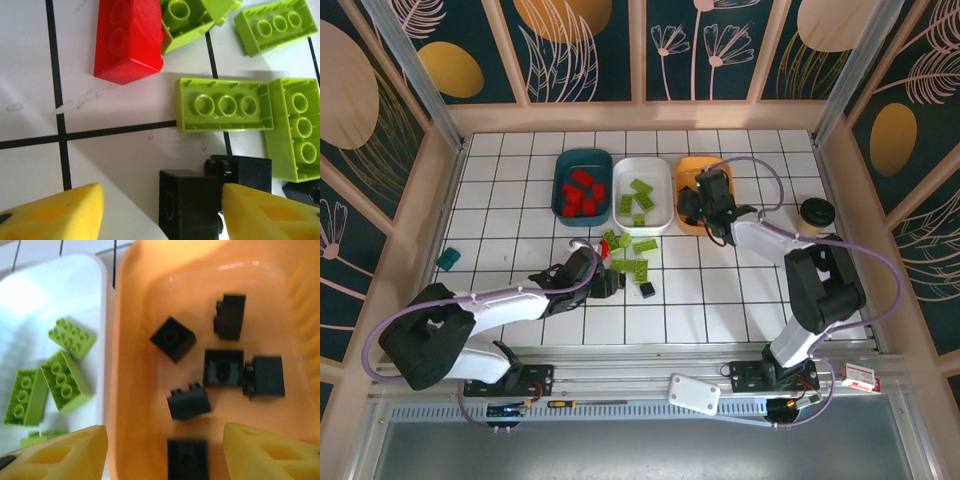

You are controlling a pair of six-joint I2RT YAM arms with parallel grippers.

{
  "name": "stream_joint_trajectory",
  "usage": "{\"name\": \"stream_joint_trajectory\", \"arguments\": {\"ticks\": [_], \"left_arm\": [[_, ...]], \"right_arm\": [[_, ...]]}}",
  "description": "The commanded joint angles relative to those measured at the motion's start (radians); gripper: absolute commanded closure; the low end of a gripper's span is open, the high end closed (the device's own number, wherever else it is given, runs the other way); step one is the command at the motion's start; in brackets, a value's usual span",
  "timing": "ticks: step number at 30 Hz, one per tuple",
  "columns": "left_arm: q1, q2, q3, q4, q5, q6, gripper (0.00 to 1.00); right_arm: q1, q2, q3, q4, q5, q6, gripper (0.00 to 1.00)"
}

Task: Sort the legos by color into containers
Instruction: Place the lego in the container, then pick up the lego from the middle-left of the table.

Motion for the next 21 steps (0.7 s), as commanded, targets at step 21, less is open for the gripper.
{"name": "stream_joint_trajectory", "arguments": {"ticks": [21], "left_arm": [[-0.004,0.026,0.014,0.005,-0.042,-0.005,0.69]], "right_arm": [[0.061,-0.228,-0.200,0.061,0.079,0.073,0.37]]}}
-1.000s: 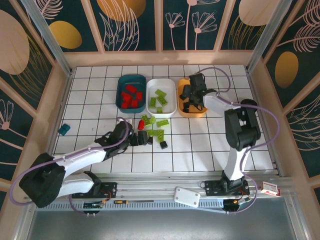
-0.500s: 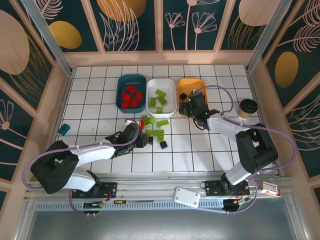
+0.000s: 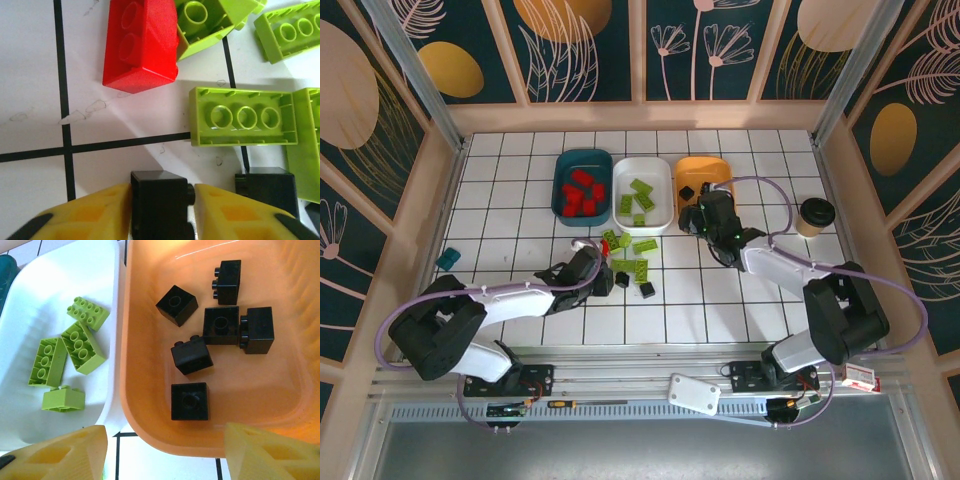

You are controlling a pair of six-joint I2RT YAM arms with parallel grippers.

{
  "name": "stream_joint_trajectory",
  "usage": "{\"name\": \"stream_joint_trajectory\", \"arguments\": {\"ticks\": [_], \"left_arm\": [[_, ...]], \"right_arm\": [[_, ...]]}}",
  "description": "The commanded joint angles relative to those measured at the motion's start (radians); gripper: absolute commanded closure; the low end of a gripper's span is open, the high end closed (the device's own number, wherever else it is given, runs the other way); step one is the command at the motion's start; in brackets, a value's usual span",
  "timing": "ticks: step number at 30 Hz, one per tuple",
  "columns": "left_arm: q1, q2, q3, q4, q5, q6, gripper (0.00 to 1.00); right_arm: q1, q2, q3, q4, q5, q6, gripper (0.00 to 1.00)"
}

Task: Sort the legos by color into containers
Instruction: Pick up the lego from the middle-left of the table, then place the lego in the container.

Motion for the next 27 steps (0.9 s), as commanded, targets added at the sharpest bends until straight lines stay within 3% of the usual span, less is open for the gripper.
{"name": "stream_joint_trajectory", "arguments": {"ticks": [1,8,19,27], "left_arm": [[-0.003,-0.051,0.010,-0.028,-0.004,0.001,0.72],[-0.002,-0.014,0.239,-0.068,0.090,0.059,0.78],[-0.002,0.519,0.894,-0.037,0.211,0.126,0.78],[-0.001,0.808,1.242,-0.126,0.195,0.128,0.69]], "right_arm": [[0.002,-0.057,-0.027,0.010,0.047,0.026,0.37],[0.001,-0.186,-0.151,0.013,0.060,0.072,0.37],[0.003,-0.365,-0.328,-0.045,0.069,0.139,0.37],[0.011,-0.427,-0.369,-0.064,0.049,0.153,0.37]]}}
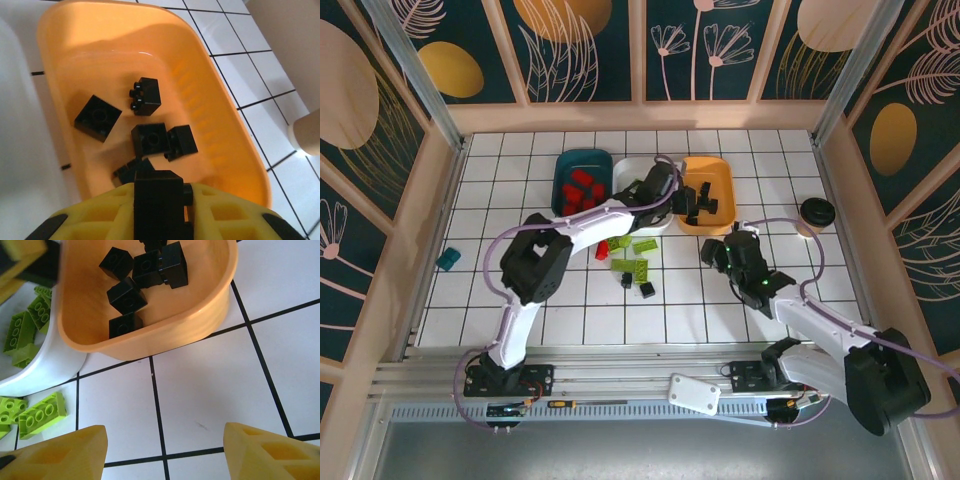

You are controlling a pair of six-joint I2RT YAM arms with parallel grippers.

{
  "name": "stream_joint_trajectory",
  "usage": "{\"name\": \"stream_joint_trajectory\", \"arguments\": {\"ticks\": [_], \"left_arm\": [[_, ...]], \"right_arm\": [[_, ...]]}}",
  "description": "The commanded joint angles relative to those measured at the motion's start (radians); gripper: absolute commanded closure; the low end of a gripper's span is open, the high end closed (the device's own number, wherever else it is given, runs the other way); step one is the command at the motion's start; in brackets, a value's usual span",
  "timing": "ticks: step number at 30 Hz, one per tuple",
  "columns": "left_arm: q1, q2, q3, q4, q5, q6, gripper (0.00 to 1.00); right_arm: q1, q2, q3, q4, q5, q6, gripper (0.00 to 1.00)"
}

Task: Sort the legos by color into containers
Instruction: Place the lego in the container.

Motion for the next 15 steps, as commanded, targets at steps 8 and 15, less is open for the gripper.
{"name": "stream_joint_trajectory", "arguments": {"ticks": [8,15], "left_arm": [[-0.001,0.021,0.151,-0.017,0.042,-0.026,0.36],[0.000,-0.262,-0.125,0.126,0.062,-0.046,0.15]], "right_arm": [[0.023,-0.008,-0.022,0.054,-0.085,-0.009,0.36],[0.115,0.107,0.026,0.165,-0.192,-0.031,0.35]]}}
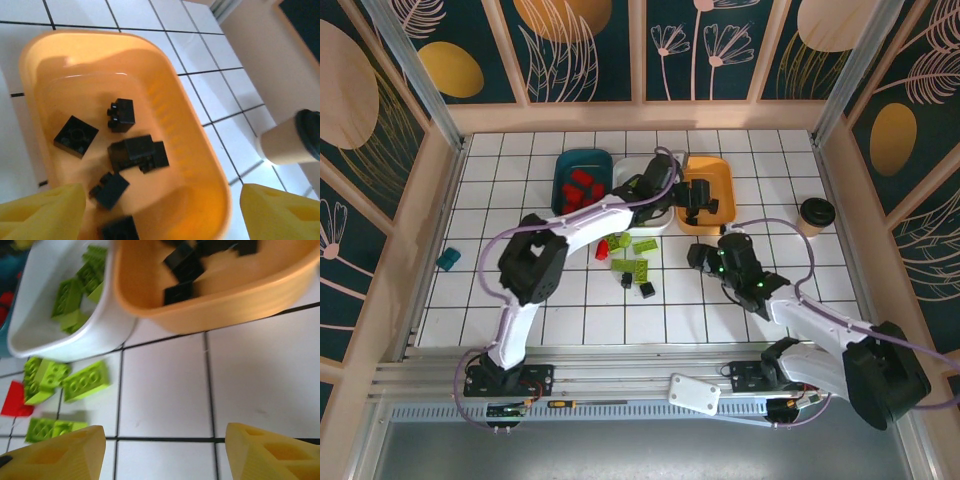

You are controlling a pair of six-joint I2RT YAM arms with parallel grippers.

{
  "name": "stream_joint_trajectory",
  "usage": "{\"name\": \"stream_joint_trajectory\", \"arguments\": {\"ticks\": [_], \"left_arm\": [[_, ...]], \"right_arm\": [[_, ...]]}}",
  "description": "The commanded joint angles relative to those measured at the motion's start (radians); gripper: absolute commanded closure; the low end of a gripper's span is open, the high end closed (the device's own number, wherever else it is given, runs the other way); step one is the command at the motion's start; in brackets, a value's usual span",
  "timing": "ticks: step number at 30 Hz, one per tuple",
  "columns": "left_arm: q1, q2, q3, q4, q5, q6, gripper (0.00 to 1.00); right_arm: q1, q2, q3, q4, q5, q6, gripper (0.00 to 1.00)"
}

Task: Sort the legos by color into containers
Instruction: Place the lego in the container, then pick up the lego from the bottom-center of the table.

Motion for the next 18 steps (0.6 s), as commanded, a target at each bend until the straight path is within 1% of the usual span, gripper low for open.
{"name": "stream_joint_trajectory", "arguments": {"ticks": [1,6,8,10,13,18], "left_arm": [[-0.001,-0.200,-0.141,0.125,0.023,-0.020,0.13],[-0.002,-0.459,-0.484,0.219,0.005,-0.052,0.04],[-0.002,-0.571,-0.629,0.235,-0.025,-0.063,0.02],[-0.002,-0.680,-0.759,0.242,-0.063,-0.072,0.02],[-0.003,-0.828,-0.896,0.206,-0.129,-0.086,0.02],[-0.002,-1.031,-1.064,0.114,-0.239,-0.108,0.02]], "right_arm": [[0.057,0.084,0.052,0.080,-0.055,-0.022,0.35],[0.155,0.240,0.130,0.127,-0.055,-0.002,0.35],[0.174,0.293,0.146,0.169,-0.101,0.016,0.35],[0.176,0.343,0.159,0.206,-0.135,0.037,0.35],[0.180,0.414,0.183,0.238,-0.175,0.056,0.35],[0.211,0.493,0.238,0.235,-0.182,0.060,0.35]]}}
